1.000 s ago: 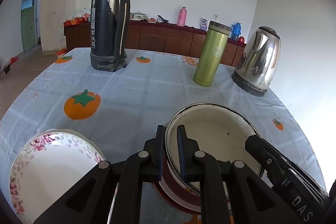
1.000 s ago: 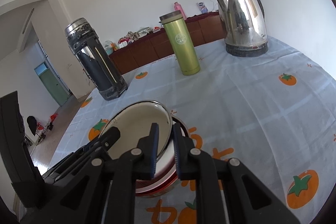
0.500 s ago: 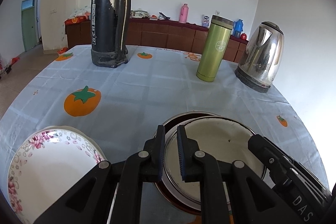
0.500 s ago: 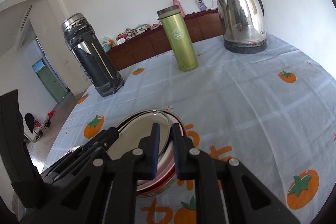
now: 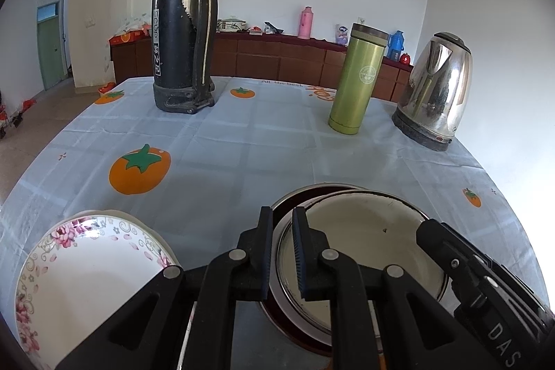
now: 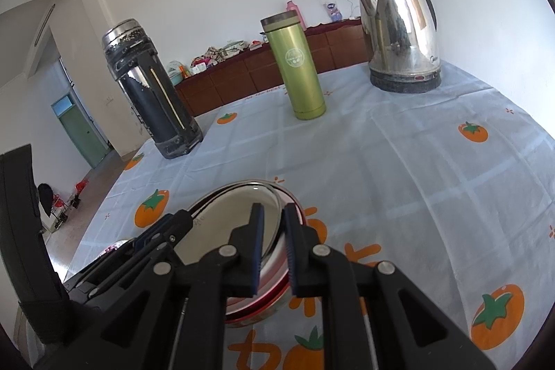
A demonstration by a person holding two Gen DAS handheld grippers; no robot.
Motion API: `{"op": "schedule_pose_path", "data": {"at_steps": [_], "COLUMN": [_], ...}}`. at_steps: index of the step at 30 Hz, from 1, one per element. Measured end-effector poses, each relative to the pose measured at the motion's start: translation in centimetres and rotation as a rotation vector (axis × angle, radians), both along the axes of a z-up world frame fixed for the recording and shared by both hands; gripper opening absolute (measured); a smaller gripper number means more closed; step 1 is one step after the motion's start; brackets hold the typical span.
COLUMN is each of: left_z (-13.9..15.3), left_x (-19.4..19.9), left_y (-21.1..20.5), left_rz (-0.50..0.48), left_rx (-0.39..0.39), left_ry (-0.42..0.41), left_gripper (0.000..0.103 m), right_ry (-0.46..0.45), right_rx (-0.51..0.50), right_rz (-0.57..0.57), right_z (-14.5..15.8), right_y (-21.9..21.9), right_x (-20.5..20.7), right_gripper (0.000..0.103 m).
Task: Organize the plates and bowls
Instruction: 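Lower the white enamel bowl into the pink bowl with both grippers, then open both grippers to release the enamel bowl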
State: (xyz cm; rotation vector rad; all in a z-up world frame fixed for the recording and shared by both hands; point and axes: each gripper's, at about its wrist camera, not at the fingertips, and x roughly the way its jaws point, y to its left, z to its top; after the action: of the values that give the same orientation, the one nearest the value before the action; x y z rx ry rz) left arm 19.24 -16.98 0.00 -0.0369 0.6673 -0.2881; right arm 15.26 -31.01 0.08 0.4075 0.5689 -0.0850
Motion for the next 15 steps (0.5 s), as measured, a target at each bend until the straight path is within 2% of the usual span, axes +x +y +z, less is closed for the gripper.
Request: {"op": "schedule_pose_path", "data": {"at_steps": [15], "left_z": [-0.03], "left_x": [-0.08], "left_y": [-0.09], "left_rz": [0.0], "left_rx": [0.006], "left_ry": [-0.004], "left_gripper": [0.013], "right_ry": [-0.004], "right_rx": [-0.002], "right_rz": [0.0], "right_z": [-0.02], "right_y": [0.0], "right_x": [-0.04], "right_gripper": [0.011]}}
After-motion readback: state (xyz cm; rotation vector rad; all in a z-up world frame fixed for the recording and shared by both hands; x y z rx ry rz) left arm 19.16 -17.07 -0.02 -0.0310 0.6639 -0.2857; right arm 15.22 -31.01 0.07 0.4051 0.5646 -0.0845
